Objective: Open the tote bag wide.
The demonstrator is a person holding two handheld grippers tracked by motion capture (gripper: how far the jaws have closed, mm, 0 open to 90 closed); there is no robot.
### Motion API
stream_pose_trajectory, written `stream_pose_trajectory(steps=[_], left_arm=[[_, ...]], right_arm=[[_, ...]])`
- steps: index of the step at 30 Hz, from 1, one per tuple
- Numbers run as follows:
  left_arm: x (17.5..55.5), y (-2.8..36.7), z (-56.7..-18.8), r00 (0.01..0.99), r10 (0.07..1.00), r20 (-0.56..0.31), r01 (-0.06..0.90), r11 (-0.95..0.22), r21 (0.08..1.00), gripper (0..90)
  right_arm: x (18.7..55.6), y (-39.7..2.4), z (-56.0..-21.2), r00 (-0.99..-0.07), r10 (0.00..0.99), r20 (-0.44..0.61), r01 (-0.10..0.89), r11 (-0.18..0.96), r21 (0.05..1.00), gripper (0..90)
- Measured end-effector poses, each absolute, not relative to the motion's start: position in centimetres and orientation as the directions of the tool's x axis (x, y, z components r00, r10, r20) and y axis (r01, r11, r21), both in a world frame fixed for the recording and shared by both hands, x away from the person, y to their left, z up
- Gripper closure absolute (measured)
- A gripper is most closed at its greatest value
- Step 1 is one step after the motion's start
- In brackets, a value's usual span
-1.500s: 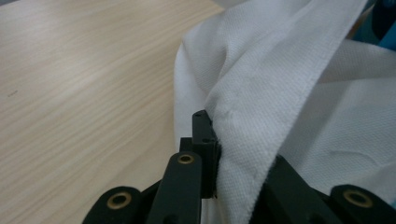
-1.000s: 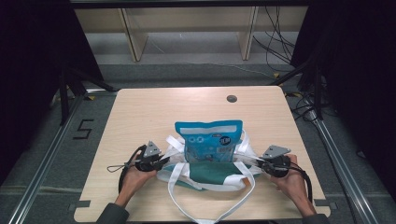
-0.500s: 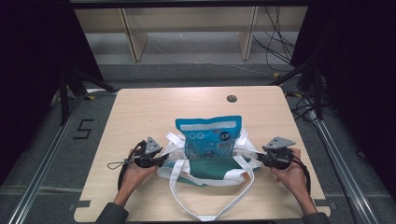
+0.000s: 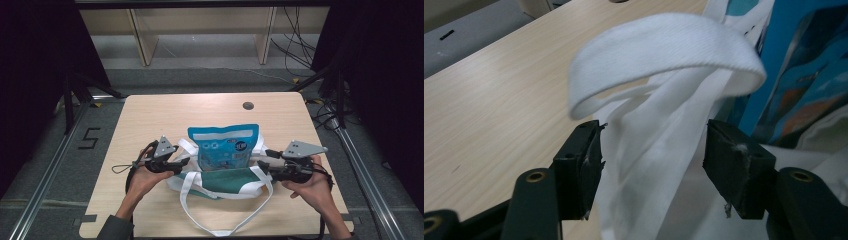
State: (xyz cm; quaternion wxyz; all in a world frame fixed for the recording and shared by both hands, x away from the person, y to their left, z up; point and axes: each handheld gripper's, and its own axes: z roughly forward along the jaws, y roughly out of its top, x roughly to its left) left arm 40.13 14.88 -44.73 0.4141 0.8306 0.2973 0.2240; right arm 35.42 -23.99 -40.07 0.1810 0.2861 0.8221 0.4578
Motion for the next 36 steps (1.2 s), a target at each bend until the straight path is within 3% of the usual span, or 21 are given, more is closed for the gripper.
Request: stream_pose_trajectory(steps=[7, 12, 14, 16, 21, 27, 29, 31, 34, 36], left_arm=[[41.0, 13.6, -45.1, 0.749, 0.654, 0.106, 0.300, -0.477, 0.826, 48.9], [43.2, 13.7, -45.1, 0.745, 0.657, 0.118, 0.255, -0.444, 0.859, 74.6], [43.6, 13.6, -45.2, 0.737, 0.666, 0.120, 0.269, -0.451, 0.851, 79.6], [45.3, 13.8, -45.7, 0.736, 0.668, 0.112, 0.312, -0.481, 0.820, 81.3], [47.3, 13.9, -48.0, 0.697, 0.716, -0.022, 0.450, -0.414, 0.791, 82.2], [47.6, 12.8, -49.9, 0.698, 0.714, 0.060, 0.444, -0.497, 0.745, 83.6], [47.6, 13.0, -50.3, 0.684, 0.729, 0.011, 0.467, -0.450, 0.761, 83.5], [47.5, 13.1, -50.1, 0.675, 0.738, -0.014, 0.477, -0.422, 0.771, 82.6], [47.2, 13.5, -49.3, 0.650, 0.757, -0.067, 0.499, -0.358, 0.789, 78.2], [46.7, 13.9, -47.9, 0.642, 0.758, -0.117, 0.503, -0.301, 0.811, 72.1]], right_arm=[[36.0, -21.5, -41.5, -0.828, 0.560, -0.013, 0.315, 0.486, 0.815, 42.3], [35.5, -21.3, -42.0, -0.887, 0.456, -0.067, 0.253, 0.604, 0.756, 72.9], [35.2, -21.6, -41.9, -0.892, 0.448, -0.070, 0.248, 0.612, 0.751, 77.5], [33.7, -22.2, -42.1, -0.911, 0.407, -0.069, 0.231, 0.641, 0.732, 81.8], [31.9, -21.8, -44.8, -0.924, 0.382, -0.018, 0.269, 0.683, 0.679, 82.6], [31.8, -20.0, -48.1, -0.933, 0.358, -0.034, 0.262, 0.740, 0.619, 83.0], [31.8, -19.9, -48.5, -0.920, 0.391, -0.022, 0.299, 0.737, 0.606, 82.7], [32.0, -19.7, -48.8, -0.928, 0.370, -0.048, 0.271, 0.756, 0.596, 82.3], [31.8, -19.9, -48.3, -0.922, 0.385, -0.028, 0.293, 0.745, 0.600, 79.3], [32.0, -20.3, -47.3, -0.925, 0.380, 0.004, 0.295, 0.713, 0.636, 69.3]])
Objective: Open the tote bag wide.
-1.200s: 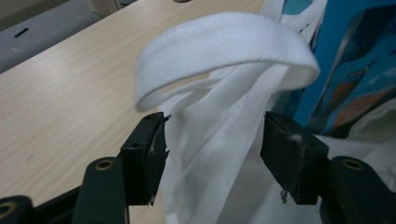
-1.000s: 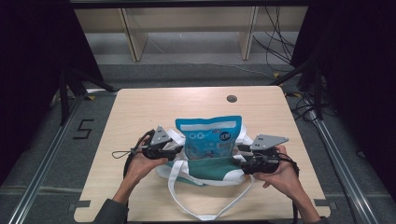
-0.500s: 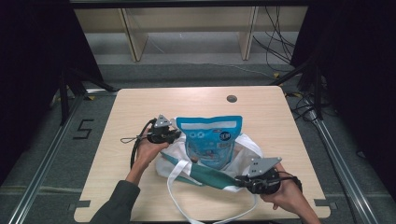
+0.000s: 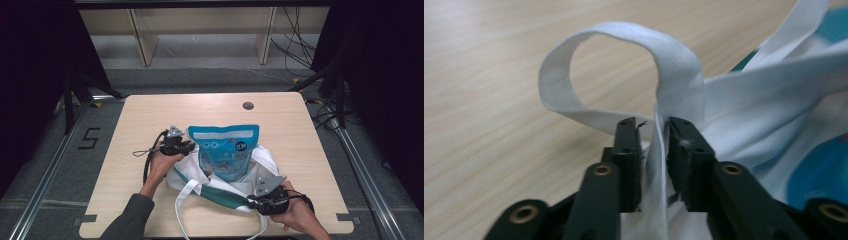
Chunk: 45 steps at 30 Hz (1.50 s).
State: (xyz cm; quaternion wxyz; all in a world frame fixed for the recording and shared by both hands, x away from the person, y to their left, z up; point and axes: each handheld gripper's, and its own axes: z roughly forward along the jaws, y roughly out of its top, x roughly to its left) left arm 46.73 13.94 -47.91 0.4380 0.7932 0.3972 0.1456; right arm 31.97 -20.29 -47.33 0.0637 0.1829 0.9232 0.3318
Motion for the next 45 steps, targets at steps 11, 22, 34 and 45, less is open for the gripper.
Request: stream_pose_trajectory(steps=[11, 22, 34, 45], left_arm=[[40.2, 14.0, -43.0, 0.674, 0.735, -0.065, 0.438, -0.327, 0.838, 59.4], [34.5, 13.3, -45.2, 0.803, 0.575, -0.154, 0.415, -0.355, 0.837, 46.6], [33.8, 12.2, -49.9, 0.864, 0.502, 0.018, 0.340, -0.611, 0.715, 70.7], [33.8, 11.7, -50.6, 0.872, 0.490, 0.023, 0.344, -0.644, 0.683, 73.2]], right_arm=[[33.6, -25.0, -39.6, -0.772, 0.624, -0.118, 0.287, 0.508, 0.812, 55.7], [36.9, -23.5, -41.5, -0.774, 0.619, -0.131, 0.316, 0.557, 0.768, 63.9], [42.5, -23.0, -43.0, -0.687, 0.655, -0.315, 0.286, 0.641, 0.712, 89.1], [46.1, -24.0, -48.6, -0.658, 0.727, -0.195, 0.457, 0.592, 0.664, 89.0]])
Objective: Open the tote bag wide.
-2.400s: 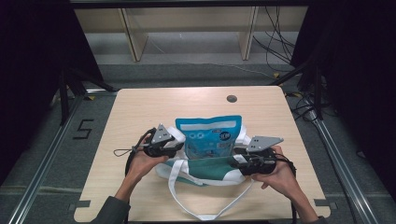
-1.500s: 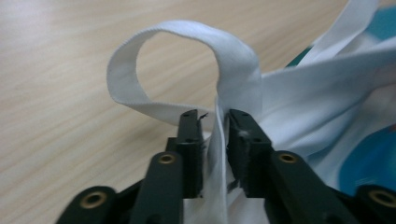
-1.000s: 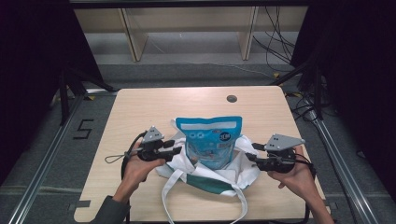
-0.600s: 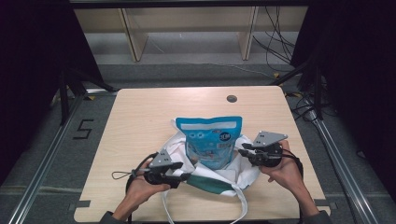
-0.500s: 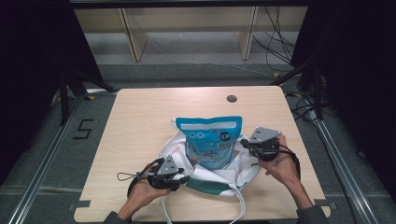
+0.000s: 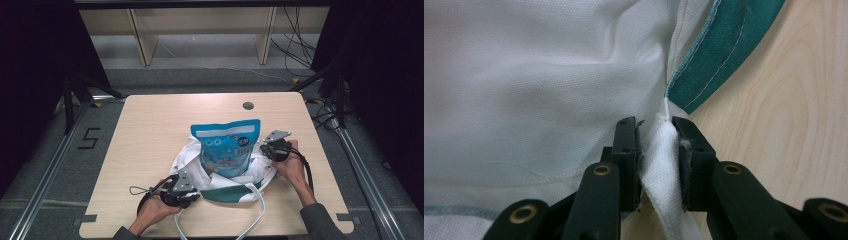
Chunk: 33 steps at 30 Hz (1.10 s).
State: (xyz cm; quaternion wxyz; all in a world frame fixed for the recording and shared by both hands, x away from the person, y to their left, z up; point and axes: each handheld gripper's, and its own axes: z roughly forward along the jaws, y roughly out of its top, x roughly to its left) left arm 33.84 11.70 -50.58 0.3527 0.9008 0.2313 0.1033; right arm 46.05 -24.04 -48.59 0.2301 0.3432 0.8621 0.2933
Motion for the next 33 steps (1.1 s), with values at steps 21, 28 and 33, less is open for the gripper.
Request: stream_pose_trajectory(steps=[21, 28, 33], left_arm=[[43.9, 12.1, -44.3, 0.686, 0.719, 0.110, 0.329, -0.442, 0.834, 71.3], [48.1, 12.8, -46.6, 0.645, 0.764, 0.000, 0.429, -0.362, 0.828, 83.8], [49.2, 12.7, -50.0, 0.638, 0.768, -0.048, 0.500, -0.367, 0.785, 85.1]], right_arm=[[36.3, -23.9, -42.8, -0.778, 0.620, -0.102, 0.333, 0.545, 0.770, 71.7], [36.7, -24.0, -45.5, -0.777, 0.610, -0.156, 0.368, 0.640, 0.675, 85.1], [37.8, -25.1, -47.5, -0.742, 0.641, -0.198, 0.409, 0.666, 0.624, 88.0]])
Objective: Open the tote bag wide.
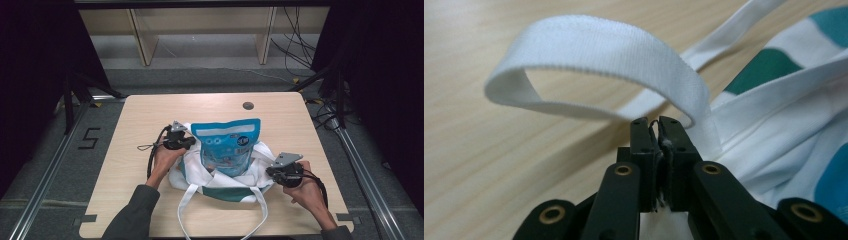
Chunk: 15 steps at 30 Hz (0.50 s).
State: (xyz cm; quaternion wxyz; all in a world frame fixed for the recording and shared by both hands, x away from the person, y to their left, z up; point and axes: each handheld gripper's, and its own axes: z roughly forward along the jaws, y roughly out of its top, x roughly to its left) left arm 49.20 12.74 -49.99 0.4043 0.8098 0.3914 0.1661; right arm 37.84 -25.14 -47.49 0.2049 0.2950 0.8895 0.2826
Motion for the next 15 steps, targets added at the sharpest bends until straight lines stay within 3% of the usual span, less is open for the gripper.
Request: stream_pose_trajectory(steps=[4, 6, 8, 12, 15], left_arm=[[49.0, 12.4, -49.9, 0.642, 0.767, 0.010, 0.492, -0.421, 0.762, 84.1], [48.6, 12.5, -49.0, 0.616, 0.788, -0.001, 0.487, -0.380, 0.786, 77.8], [48.0, 12.8, -47.7, 0.598, 0.801, -0.033, 0.473, -0.320, 0.821, 71.0], [46.0, 13.2, -44.6, 0.604, 0.797, -0.019, 0.404, -0.285, 0.869, 64.1], [44.6, 13.5, -43.3, 0.637, 0.771, 0.018, 0.359, -0.317, 0.878, 62.2]], right_arm=[[38.5, -25.5, -49.6, -0.728, 0.669, -0.149, 0.474, 0.649, 0.595, 89.1], [38.6, -25.6, -48.8, -0.738, 0.650, -0.182, 0.443, 0.670, 0.595, 87.9], [38.4, -25.7, -47.7, -0.730, 0.661, -0.172, 0.429, 0.639, 0.638, 85.5], [38.5, -25.6, -44.6, -0.728, 0.657, -0.198, 0.309, 0.571, 0.761, 82.8], [39.0, -25.3, -43.2, -0.707, 0.683, -0.184, 0.304, 0.529, 0.792, 73.7]])
